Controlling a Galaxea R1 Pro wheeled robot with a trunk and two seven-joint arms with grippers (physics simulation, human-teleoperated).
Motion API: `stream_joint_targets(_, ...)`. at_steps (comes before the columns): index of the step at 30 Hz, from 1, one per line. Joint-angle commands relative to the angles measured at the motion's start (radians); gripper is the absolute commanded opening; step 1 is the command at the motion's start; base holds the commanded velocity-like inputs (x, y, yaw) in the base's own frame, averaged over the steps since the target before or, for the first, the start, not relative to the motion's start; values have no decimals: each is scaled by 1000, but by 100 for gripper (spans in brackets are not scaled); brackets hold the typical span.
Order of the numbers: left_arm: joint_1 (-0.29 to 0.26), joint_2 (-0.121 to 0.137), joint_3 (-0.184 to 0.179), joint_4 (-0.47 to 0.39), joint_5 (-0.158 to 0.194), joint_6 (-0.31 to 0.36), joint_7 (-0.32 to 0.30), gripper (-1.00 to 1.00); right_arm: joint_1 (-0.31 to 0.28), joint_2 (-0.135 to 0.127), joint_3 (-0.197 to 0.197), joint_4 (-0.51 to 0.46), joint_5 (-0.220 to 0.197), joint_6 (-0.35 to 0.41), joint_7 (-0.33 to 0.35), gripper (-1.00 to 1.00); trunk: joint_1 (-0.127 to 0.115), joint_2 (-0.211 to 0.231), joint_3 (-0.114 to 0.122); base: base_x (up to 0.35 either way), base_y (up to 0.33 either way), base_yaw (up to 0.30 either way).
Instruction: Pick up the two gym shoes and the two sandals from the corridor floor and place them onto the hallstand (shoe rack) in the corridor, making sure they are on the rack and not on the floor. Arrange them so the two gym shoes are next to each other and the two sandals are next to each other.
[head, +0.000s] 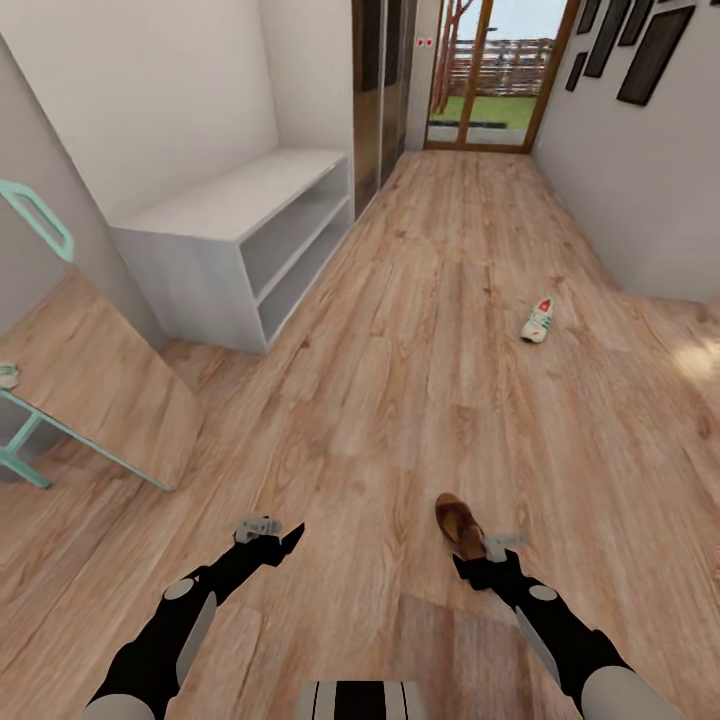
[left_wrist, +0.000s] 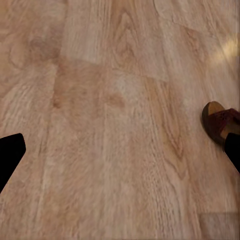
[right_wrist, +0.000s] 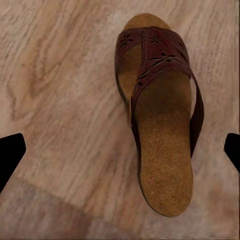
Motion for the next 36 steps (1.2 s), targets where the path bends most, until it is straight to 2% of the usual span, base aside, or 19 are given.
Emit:
stream_joint_targets(1,-1,-1,3,1,5,1,-6,100,-1,-1,4,1,-1,-2,1,100,0,0,-1,0,0,-282)
stream_joint_targets(9,-1,-2,3,1,5,1,-6,100,-1,1,5,1,-1,-2,1,100,0,0,-1,0,0,-155)
stream_joint_targets(22,-2,-2,3,1,5,2,-8,100,-1,2,3,1,-2,-2,0,100,6,-3,-52,0,0,-20)
stream_joint_targets(36,-2,-3,3,1,5,0,-7,100,-1,0,2,1,-3,-3,0,100,12,-6,-122,0,0,-19)
